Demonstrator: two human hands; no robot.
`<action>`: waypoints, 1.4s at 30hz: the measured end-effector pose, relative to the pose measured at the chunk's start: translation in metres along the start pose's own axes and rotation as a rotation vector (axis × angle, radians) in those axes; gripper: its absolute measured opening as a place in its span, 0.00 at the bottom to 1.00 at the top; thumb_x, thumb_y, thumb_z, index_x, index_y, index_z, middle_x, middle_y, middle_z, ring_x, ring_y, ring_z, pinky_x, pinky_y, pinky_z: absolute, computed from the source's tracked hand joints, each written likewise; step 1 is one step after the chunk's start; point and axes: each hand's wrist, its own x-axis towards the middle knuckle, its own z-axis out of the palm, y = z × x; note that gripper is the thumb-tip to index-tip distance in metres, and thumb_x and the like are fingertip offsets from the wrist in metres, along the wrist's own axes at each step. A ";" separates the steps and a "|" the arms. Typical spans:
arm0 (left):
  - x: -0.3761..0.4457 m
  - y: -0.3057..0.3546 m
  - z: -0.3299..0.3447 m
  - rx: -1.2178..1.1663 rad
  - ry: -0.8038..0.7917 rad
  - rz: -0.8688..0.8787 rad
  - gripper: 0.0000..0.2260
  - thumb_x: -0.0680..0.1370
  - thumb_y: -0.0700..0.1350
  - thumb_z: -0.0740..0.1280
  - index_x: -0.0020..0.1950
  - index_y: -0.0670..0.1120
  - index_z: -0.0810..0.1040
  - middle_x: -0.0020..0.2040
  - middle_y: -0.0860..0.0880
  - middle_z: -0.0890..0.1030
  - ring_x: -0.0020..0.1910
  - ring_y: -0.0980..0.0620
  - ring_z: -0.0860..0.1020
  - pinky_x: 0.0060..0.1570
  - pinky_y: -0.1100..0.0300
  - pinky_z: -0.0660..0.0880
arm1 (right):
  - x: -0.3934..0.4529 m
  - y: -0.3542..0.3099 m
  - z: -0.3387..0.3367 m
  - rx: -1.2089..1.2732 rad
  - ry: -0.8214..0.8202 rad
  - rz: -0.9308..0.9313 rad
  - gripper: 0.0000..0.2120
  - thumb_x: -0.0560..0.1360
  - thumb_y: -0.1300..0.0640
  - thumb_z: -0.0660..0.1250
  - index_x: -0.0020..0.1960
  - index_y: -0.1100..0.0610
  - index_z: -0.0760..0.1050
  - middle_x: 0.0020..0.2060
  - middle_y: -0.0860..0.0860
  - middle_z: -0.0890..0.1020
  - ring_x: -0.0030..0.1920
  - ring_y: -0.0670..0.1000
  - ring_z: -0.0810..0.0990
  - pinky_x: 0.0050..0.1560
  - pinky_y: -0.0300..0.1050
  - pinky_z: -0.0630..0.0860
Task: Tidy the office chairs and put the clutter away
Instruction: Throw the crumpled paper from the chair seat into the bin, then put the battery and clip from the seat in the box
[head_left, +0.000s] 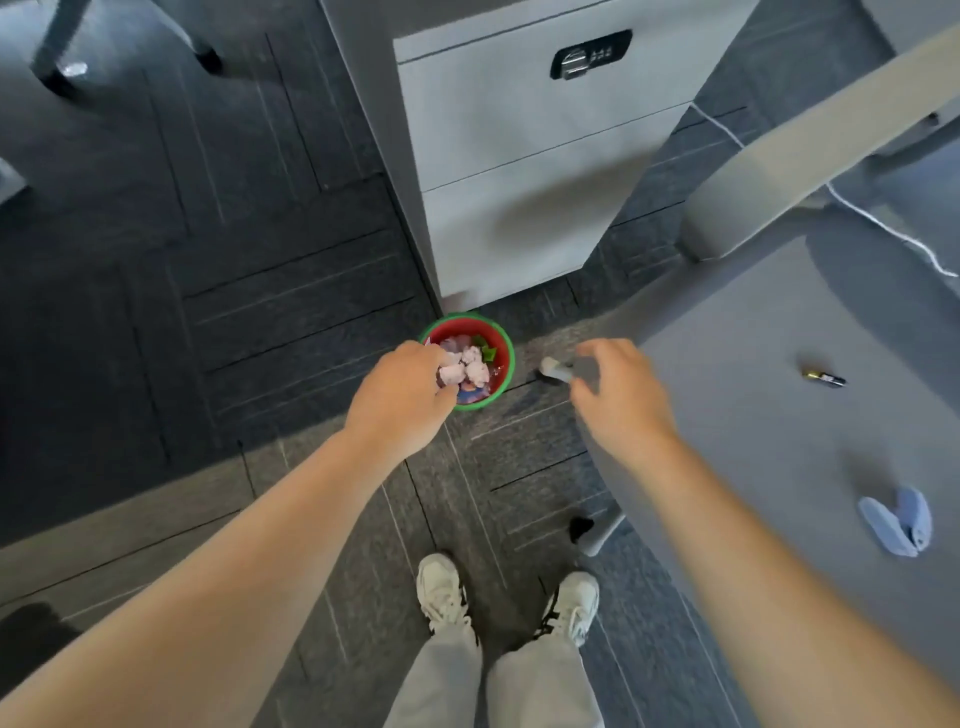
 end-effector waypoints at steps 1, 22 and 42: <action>-0.003 0.007 -0.002 0.013 -0.003 0.029 0.14 0.78 0.43 0.60 0.64 0.44 0.72 0.63 0.43 0.75 0.60 0.44 0.74 0.56 0.50 0.73 | -0.004 0.003 -0.005 0.007 0.005 0.010 0.18 0.78 0.60 0.60 0.67 0.59 0.67 0.66 0.56 0.71 0.66 0.56 0.69 0.64 0.49 0.69; 0.008 0.282 0.140 0.288 -0.282 0.516 0.16 0.78 0.43 0.59 0.67 0.45 0.69 0.68 0.45 0.71 0.68 0.46 0.67 0.64 0.53 0.67 | -0.094 0.278 -0.054 0.208 0.220 0.583 0.30 0.73 0.61 0.64 0.73 0.55 0.58 0.71 0.56 0.62 0.69 0.59 0.63 0.68 0.52 0.66; 0.108 0.337 0.194 0.619 -0.144 0.606 0.13 0.78 0.37 0.60 0.62 0.38 0.69 0.63 0.39 0.68 0.63 0.38 0.66 0.53 0.45 0.72 | -0.032 0.322 -0.059 0.396 0.418 0.606 0.14 0.77 0.60 0.63 0.62 0.59 0.73 0.65 0.56 0.69 0.64 0.58 0.67 0.58 0.47 0.70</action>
